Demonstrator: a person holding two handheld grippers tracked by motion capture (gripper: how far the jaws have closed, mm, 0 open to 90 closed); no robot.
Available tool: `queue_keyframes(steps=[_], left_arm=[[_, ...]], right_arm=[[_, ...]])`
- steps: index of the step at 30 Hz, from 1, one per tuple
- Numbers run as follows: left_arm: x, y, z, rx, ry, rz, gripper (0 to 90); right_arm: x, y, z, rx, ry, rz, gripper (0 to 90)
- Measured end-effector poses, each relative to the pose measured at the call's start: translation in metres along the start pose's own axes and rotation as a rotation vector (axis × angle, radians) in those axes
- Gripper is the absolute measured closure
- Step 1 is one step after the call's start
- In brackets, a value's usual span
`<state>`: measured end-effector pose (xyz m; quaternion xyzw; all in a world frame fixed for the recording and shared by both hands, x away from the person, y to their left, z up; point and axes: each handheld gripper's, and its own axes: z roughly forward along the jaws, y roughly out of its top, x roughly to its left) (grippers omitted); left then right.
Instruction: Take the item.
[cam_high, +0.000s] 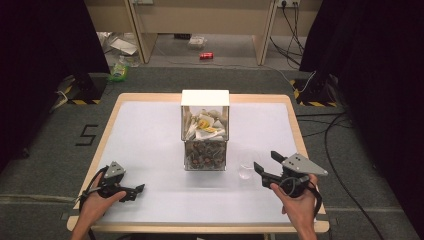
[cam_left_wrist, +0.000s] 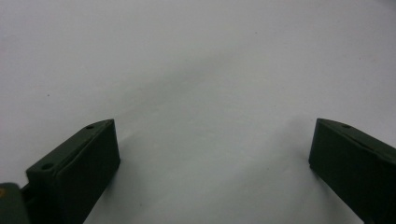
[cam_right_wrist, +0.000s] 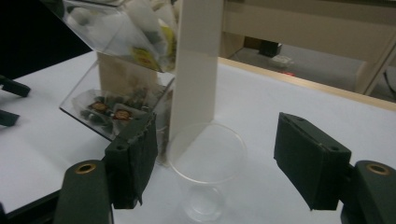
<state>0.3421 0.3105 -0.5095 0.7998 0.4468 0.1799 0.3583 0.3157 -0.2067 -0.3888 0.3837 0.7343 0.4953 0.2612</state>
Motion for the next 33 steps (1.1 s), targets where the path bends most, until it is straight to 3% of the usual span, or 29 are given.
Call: queue_keyframes(steps=[1, 19, 33], left_arm=[[0.0, 0.0, 0.0, 0.0, 0.0, 0.0, 1.0], [0.0, 0.0, 0.0, 0.0, 0.0, 0.0, 1.0], [0.0, 0.0, 0.0, 0.0, -0.001, -0.001, 1.0]], right_arm=[[0.004, 0.002, 0.002, 0.0, 0.021, 0.002, 32.4], [0.033, 0.044, 0.008, -0.055, 0.113, -0.059, 35.7], [0.06, 0.075, 0.032, -0.072, 0.193, -0.102, 39.3]])
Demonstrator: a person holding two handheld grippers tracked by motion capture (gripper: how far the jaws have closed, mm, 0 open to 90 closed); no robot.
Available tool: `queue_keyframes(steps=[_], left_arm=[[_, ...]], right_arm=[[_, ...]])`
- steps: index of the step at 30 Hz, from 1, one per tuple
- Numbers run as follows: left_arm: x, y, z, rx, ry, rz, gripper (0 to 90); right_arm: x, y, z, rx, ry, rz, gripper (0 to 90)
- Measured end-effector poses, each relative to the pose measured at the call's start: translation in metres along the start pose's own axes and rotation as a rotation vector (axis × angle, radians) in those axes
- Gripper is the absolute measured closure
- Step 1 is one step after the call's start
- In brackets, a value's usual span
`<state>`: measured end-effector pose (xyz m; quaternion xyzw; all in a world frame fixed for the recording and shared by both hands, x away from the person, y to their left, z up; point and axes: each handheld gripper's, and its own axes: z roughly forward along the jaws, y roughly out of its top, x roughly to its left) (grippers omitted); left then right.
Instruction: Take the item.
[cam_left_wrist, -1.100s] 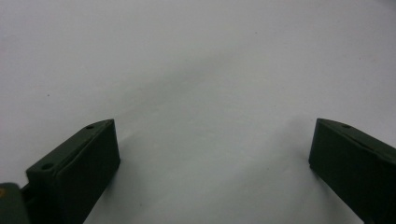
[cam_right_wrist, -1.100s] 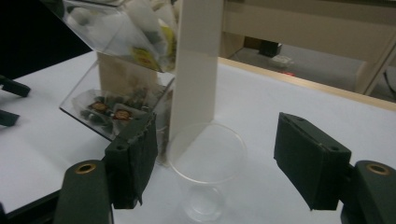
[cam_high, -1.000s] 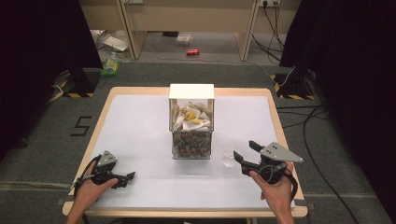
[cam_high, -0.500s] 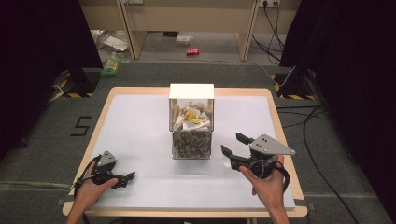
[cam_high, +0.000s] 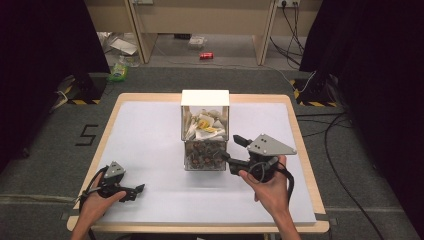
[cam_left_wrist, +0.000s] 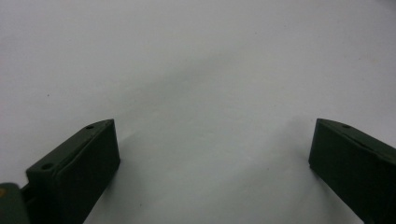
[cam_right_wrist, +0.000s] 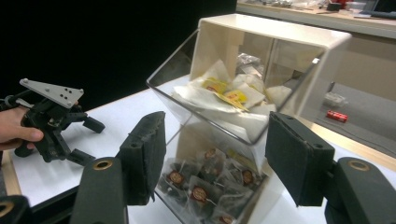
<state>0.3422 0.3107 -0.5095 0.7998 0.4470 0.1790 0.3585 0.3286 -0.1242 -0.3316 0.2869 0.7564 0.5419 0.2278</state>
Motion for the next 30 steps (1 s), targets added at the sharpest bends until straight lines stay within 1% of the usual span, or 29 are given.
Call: queue_keyframes(steps=[2, 5, 7, 8, 9, 10, 12, 16, 19, 20, 21, 23, 30], left_arm=[[0.0, 0.0, 0.0, -0.001, -0.001, -0.001, 1.0], [0.0, 0.0, 0.0, -0.001, -0.001, -0.001, 1.0], [0.0, 0.0, 0.0, -0.001, -0.001, -0.001, 1.0], [0.0, 0.0, 0.0, 0.0, -0.002, -0.001, 1.0], [0.0, 0.0, 0.0, 0.0, -0.002, -0.001, 1.0], [0.0, 0.0, 0.0, 0.0, -0.001, -0.001, 1.0], [0.0, 0.0, 0.0, 0.0, -0.001, 0.0, 1.0], [0.0, 0.0, 0.0, -0.001, -0.001, -0.001, 1.0], [0.0, 0.0, 0.0, -0.001, -0.002, -0.001, 1.0], [0.0, 0.0, 0.0, -0.002, -0.003, -0.001, 1.0], [0.0, 0.0, 0.0, -0.002, -0.003, -0.001, 1.0], [0.0, 0.0, 0.0, -0.001, -0.002, 0.0, 0.9], [0.0, 0.0, 0.0, -0.001, -0.003, -0.001, 0.9]], right_arm=[[0.001, 0.001, 0.002, 0.001, 0.005, 0.001, 39.5], [0.003, 0.006, 0.01, -0.001, 0.018, -0.006, 40.4], [0.003, 0.007, 0.011, -0.001, 0.021, -0.005, 40.6], [0.005, 0.01, 0.015, -0.003, 0.029, -0.012, 41.0], [0.005, 0.01, 0.015, -0.003, 0.029, -0.012, 41.0], [0.007, 0.013, 0.02, -0.001, 0.033, -0.016, 41.2], [0.008, 0.015, 0.024, -0.002, 0.037, -0.02, 41.5], [0.011, 0.021, 0.034, 0.003, 0.042, -0.043, 41.8], [0.012, 0.023, 0.04, 0.006, 0.05, -0.044, 42.1], [0.012, 0.024, 0.042, 0.006, 0.049, -0.051, 42.2], [0.012, 0.024, 0.042, 0.006, 0.049, -0.051, 42.2], [0.012, 0.026, 0.048, 0.008, 0.052, -0.048, 42.7], [0.016, 0.03, 0.06, 0.017, 0.064, -0.065, 43.6]])
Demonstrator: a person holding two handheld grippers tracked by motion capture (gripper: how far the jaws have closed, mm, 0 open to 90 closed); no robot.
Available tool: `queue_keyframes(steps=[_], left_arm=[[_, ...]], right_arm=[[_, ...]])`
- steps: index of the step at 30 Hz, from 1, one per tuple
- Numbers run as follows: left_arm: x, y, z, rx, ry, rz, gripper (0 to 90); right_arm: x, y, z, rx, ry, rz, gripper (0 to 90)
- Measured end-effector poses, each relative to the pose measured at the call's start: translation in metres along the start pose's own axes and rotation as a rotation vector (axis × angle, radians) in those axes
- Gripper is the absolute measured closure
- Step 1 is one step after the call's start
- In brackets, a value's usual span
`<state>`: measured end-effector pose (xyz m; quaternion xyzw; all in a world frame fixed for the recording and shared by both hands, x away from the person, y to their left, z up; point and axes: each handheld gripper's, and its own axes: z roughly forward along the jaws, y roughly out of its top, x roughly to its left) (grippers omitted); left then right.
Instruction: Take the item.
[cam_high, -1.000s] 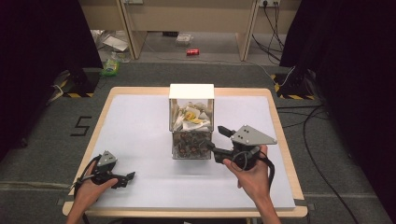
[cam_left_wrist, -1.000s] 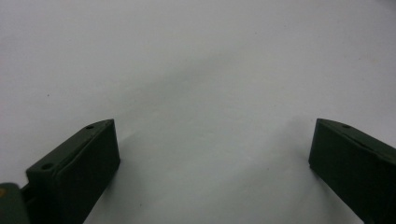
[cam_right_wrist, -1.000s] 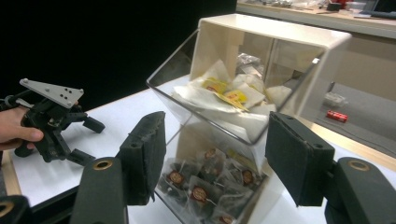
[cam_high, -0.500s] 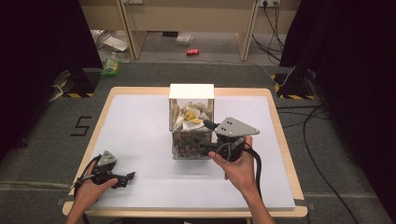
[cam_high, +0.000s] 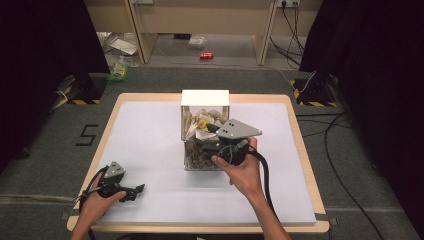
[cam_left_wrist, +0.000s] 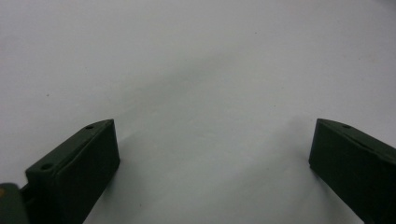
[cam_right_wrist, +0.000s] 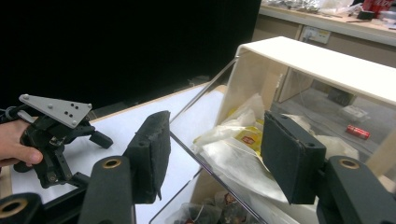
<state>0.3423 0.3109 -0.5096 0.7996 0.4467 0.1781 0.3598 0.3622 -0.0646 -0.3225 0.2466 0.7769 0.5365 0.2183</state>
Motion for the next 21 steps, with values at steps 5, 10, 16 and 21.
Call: queue_keyframes(steps=[5, 10, 16, 21], left_arm=[[0.0, 0.0, 0.0, 0.0, 0.0, 0.0, 0.9], [0.0, 0.0, 0.0, 0.0, 0.0, 0.0, 0.9], [0.0, 0.0, 0.0, 0.001, 0.0, 0.0, 0.9], [0.0, 0.0, 0.0, 0.001, 0.0, 0.001, 0.9]], right_arm=[[0.0, 0.0, 0.009, 0.014, -0.004, -0.009, 44.1], [-0.001, 0.001, 0.014, 0.015, -0.008, -0.012, 44.9], [0.0, 0.002, 0.021, 0.029, -0.017, -0.027, 46.0], [0.0, 0.0, 0.027, 0.055, -0.04, -0.051, 47.8]])
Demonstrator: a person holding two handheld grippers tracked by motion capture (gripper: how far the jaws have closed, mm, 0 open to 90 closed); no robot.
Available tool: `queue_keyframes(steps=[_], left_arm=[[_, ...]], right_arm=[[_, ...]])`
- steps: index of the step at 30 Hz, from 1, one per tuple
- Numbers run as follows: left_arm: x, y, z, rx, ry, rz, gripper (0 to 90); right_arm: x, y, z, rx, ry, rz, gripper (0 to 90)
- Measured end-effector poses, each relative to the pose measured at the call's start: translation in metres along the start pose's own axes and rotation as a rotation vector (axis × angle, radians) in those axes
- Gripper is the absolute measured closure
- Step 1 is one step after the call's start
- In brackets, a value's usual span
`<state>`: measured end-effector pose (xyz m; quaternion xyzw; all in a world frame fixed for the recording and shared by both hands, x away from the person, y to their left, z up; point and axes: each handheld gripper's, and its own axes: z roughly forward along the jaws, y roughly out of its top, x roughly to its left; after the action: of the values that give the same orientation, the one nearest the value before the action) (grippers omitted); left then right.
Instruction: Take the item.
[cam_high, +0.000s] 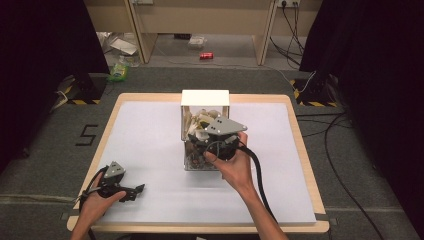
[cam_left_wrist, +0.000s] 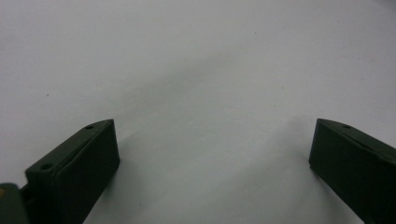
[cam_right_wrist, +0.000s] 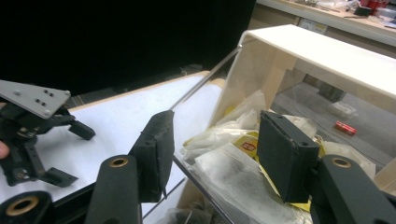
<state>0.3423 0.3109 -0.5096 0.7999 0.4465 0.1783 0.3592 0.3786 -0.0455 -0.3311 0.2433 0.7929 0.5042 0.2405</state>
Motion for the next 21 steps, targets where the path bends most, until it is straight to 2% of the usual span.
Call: queue_keyframes(steps=[5, 13, 15, 16, 17, 21], left_arm=[[0.0, 0.0, 0.0, 0.0, -0.001, -0.001, 0.8], [0.0, 0.0, 0.0, 0.0, -0.002, -0.001, 0.8], [0.0, 0.0, 0.0, 0.0, -0.002, -0.001, 0.7], [0.0, 0.0, 0.0, 0.0, -0.002, -0.001, 0.7], [0.0, 0.0, 0.0, 0.0, -0.002, 0.0, 0.7], [0.0, 0.0, 0.0, 0.0, -0.002, -0.001, 0.7]], right_arm=[[-0.003, -0.002, 0.002, 0.023, -0.039, -0.031, 57.4], [-0.012, -0.006, 0.001, 0.042, -0.064, -0.049, 77.4], [-0.013, -0.006, 0.0, 0.044, -0.076, -0.069, 82.7], [-0.013, -0.006, 0.0, 0.044, -0.076, -0.069, 82.7], [-0.014, -0.007, 0.0, 0.048, -0.087, -0.081, 86.5], [-0.015, -0.007, -0.003, 0.038, -0.097, -0.097, 88.8]])
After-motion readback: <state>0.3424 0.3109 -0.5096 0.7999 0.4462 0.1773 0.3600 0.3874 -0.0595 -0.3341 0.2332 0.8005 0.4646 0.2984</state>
